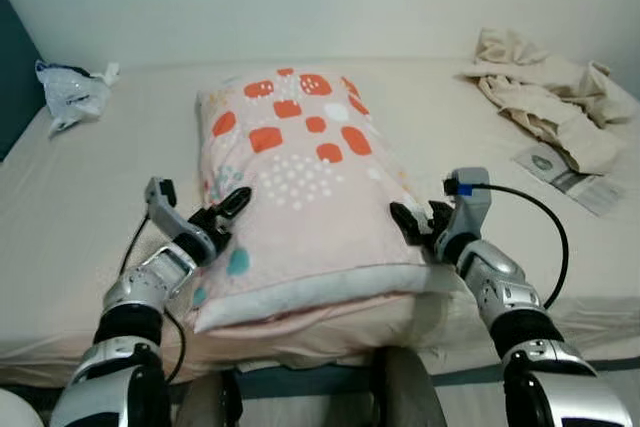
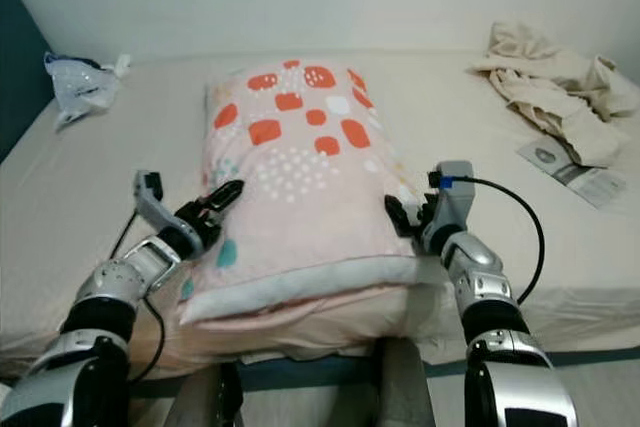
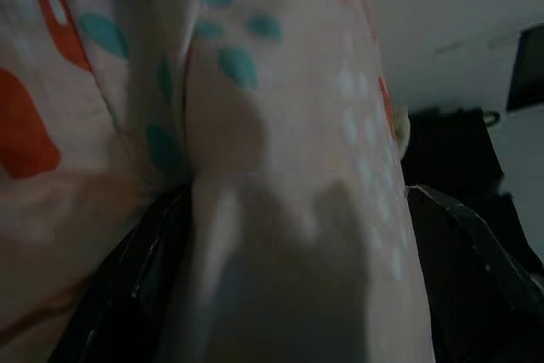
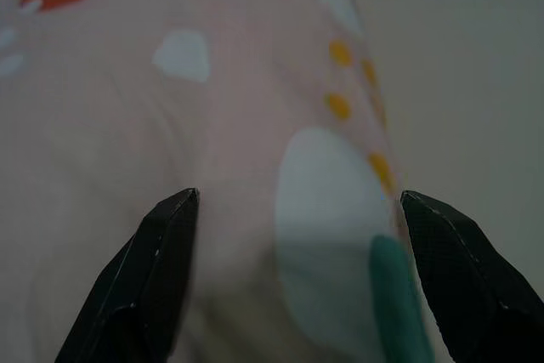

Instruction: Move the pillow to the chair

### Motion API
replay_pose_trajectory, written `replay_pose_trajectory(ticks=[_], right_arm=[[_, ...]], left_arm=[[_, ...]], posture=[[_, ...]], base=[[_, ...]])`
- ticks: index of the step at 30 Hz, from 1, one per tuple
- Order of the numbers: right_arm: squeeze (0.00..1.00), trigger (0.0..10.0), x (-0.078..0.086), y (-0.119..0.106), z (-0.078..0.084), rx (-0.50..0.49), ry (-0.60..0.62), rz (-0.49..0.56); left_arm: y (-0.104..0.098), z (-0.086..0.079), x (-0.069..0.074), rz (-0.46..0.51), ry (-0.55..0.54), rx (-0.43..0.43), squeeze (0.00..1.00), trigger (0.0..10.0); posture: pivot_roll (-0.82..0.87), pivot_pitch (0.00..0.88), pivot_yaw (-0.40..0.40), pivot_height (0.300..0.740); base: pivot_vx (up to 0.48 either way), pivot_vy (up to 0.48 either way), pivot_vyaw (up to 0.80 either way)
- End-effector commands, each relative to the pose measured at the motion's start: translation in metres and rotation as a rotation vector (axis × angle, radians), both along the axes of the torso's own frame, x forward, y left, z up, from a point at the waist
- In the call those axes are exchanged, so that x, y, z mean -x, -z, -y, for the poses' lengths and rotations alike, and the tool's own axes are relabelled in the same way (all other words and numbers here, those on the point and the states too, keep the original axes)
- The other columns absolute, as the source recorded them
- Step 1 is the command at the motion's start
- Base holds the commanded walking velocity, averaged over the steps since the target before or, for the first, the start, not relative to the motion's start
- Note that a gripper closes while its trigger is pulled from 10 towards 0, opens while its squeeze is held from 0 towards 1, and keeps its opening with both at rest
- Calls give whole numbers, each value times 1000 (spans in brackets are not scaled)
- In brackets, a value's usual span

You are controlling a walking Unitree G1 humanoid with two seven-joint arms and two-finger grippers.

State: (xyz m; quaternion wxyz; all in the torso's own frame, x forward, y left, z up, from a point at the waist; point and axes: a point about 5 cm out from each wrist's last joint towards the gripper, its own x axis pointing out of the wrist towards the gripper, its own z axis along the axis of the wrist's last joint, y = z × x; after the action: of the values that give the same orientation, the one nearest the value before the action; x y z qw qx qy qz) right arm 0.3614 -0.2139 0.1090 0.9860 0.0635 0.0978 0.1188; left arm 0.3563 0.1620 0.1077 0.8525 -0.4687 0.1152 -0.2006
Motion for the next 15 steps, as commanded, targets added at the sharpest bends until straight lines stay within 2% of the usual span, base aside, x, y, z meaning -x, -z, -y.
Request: replay_pose_trajectory(ticks=[1, 5, 6, 10, 11, 15], right_arm=[[0, 10000, 2, 7, 1, -22, 19, -28], [0, 10000, 3, 9, 9, -92, 100, -33], [0, 10000, 2, 9, 11, -107, 120, -33], [0, 10000, 1, 2, 24, -120, 186, 7], [0, 10000, 1, 2, 24, -120, 186, 7], [0, 10000, 4, -1, 45, -98, 302, 23]], left_arm=[[18, 26, 9, -60, 77, -4, 0, 10000], [25, 51, 13, -80, 101, -26, 0, 9608], [28, 56, 14, -94, 109, -62, 0, 0], [37, 65, 19, -123, 136, -191, 0, 0], [37, 65, 19, -123, 136, -191, 0, 0], [37, 60, 19, -119, 119, -212, 0, 0]], posture=[[-43, 180, -3, 551], [-40, 185, 3, 551], [-37, 187, 6, 551], [-27, 192, 13, 551], [-27, 192, 13, 551], [-15, 193, 22, 551]], base=[[0, 0, 0], [0, 0, 0], [0, 0, 0], [0, 0, 0], [0, 0, 0], [0, 0, 0]])
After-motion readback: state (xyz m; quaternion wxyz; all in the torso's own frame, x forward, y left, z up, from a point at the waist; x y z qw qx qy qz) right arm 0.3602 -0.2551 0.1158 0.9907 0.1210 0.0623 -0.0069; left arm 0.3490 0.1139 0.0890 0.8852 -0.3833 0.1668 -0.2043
